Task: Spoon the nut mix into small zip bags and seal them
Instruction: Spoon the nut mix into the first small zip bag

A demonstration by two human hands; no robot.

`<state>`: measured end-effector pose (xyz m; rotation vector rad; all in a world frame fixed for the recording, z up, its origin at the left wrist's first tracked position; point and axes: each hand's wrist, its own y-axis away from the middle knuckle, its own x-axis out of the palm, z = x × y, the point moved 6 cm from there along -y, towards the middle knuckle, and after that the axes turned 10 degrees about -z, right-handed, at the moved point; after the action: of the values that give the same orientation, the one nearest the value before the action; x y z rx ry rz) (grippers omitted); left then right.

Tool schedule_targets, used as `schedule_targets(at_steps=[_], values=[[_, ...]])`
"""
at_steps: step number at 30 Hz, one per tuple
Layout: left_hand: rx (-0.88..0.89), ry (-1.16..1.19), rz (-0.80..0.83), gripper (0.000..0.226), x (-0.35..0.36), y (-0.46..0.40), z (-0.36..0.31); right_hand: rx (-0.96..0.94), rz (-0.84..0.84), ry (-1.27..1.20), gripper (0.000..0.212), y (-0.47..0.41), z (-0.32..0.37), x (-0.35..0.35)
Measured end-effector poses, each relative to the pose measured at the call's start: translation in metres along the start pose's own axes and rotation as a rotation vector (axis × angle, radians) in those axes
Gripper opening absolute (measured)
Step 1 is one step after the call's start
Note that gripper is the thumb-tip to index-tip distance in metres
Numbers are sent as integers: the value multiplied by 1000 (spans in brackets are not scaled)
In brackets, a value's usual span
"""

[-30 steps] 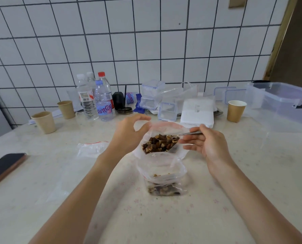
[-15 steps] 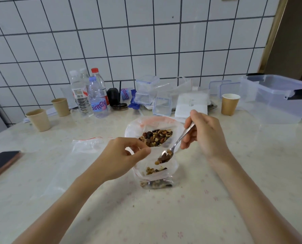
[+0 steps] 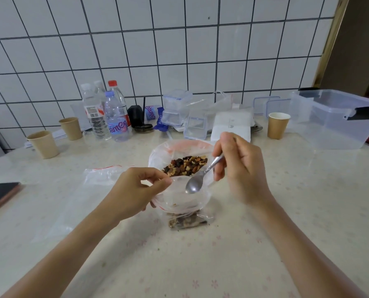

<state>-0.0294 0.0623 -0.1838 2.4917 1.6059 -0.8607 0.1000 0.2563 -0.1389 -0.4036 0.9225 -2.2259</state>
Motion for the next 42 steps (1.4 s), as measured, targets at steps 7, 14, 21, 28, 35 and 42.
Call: schedule_targets(at_steps=[7,14,21,28,35,42], values=[[-16,-138,-187,32,-20,-24,2,508,-200,-96,43,-7,-54,-13],[-147,-253,-242,84,3,-70,22,468,-104,87,40,-2,-65,-6],[-191,-50,-210,35,30,-80,34,339,75,339,35,3,-71,7],[-86,121,-254,14,29,-76,27,343,62,291,21,9,-81,18],[-17,188,-255,16,31,-74,19,546,-1,90,26,14,-92,22],[-4,197,-229,17,37,-74,20,638,-51,28,29,18,-96,25]])
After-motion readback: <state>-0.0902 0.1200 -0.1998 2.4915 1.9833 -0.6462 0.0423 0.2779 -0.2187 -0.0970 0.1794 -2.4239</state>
